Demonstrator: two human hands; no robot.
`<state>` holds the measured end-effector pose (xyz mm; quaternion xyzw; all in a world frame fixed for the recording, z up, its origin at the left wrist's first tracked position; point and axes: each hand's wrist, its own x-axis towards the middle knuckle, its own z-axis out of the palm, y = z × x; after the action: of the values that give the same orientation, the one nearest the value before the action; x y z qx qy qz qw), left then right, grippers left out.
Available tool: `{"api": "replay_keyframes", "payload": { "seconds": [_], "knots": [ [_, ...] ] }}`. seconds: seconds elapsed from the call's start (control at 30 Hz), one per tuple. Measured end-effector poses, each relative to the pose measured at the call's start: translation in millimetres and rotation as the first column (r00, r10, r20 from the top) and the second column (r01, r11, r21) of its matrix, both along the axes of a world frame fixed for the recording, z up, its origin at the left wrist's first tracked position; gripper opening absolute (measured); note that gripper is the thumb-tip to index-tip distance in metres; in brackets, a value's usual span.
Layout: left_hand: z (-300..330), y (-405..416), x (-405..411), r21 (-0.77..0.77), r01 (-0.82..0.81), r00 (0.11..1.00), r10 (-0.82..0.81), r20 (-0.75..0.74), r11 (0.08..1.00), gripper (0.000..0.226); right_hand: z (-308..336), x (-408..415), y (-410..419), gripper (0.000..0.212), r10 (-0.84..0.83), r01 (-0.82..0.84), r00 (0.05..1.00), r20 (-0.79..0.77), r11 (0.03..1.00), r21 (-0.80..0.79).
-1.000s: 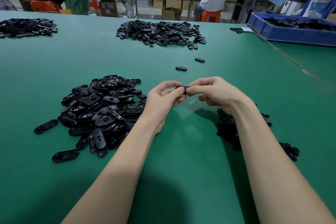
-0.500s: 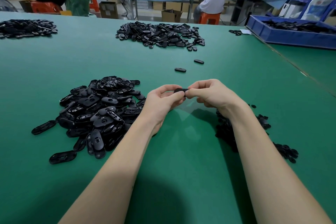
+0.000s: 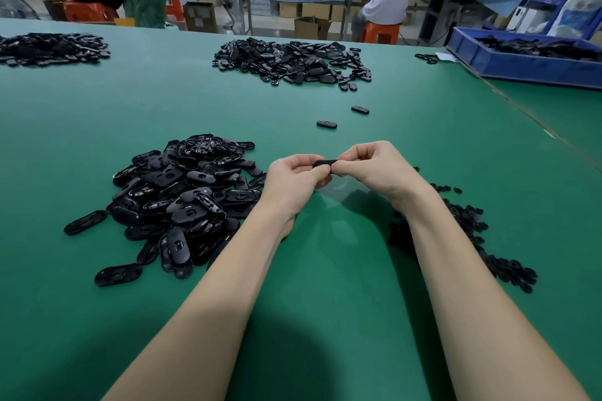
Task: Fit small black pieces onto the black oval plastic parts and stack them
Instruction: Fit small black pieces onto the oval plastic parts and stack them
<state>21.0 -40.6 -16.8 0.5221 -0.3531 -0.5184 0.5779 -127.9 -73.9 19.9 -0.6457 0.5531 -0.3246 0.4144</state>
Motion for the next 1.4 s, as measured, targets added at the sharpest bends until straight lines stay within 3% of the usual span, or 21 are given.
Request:
{"api": "replay_keyframes", "payload": {
  "seconds": [0.23,0.3,0.37,0.47,0.53,0.77,1.0,1.1,1.17,1.27,1.4],
  "knots": [
    [3.0,5.4,-1.0,-0.052,0.006,0.998,-0.002,0.07,0.999,0.012,0.0,-2.7,-0.9,0.014,-0.001,0.001,0.999,0.032,1.0,0.016],
    [7.0,7.6,4.0,-0.112,0.065,0.968,-0.036,0.248,0.992,0.019,2.1,-7.1,-1.1,0.009,-0.015,0.011,0.996,0.088,0.999,0.053],
    [12.5,5.1,8.1,-0.164,0.09,0.881,-0.001,0.474,0.982,0.022,4.2,-9.9,-2.5,0.005,-0.071,0.063,0.989,0.132,0.996,0.066],
    [21.6,-14.5,12.9,-0.222,0.095,0.777,0.067,0.626,0.97,0.017,4.9,-8.3,-6.0,0.012,-0.112,0.105,0.981,0.159,0.993,0.055],
    [26.6,-36.6,15.8,-0.179,0.122,0.678,0.05,0.733,0.976,0.015,2.9,-6.5,-7.4,0.017,-0.145,0.138,0.98,0.139,0.989,0.055],
    [23.6,-115.0,17.4,-0.031,-0.002,0.472,0.028,0.881,1.0,0.016,-4.8,-2.5,-7.5,0.009,-0.113,0.106,0.991,0.076,0.991,0.082],
    [25.9,-150.6,4.4,-0.013,0.05,0.283,-0.002,0.959,0.999,0.027,-8.6,-3.1,-8.4,0.01,-0.054,0.052,0.998,0.032,0.995,0.081],
    [24.5,-149.2,2.8,-0.028,0.009,0.321,0.023,0.947,1.0,0.031,-8.1,-3.2,-7.3,0.01,-0.041,0.042,0.999,-0.007,0.996,0.076],
    [26.9,-135.7,0.9,-0.097,0.004,0.441,0.086,0.893,0.995,0.029,-7.4,-2.3,-7.4,0.011,-0.043,0.045,0.999,-0.021,0.996,0.077],
    [29.6,-100.7,-3.6,-0.223,-0.056,0.705,0.196,0.682,0.973,0.02,-6.1,-2.3,-8.3,0.01,-0.059,0.061,0.998,-0.032,0.995,0.073],
    [23.2,-43.6,-14.9,-0.263,-0.082,0.803,0.22,0.553,0.961,0.026,-2.9,-5.8,-7.1,0.008,-0.081,0.082,0.996,-0.035,0.996,0.047]
  ]
}}
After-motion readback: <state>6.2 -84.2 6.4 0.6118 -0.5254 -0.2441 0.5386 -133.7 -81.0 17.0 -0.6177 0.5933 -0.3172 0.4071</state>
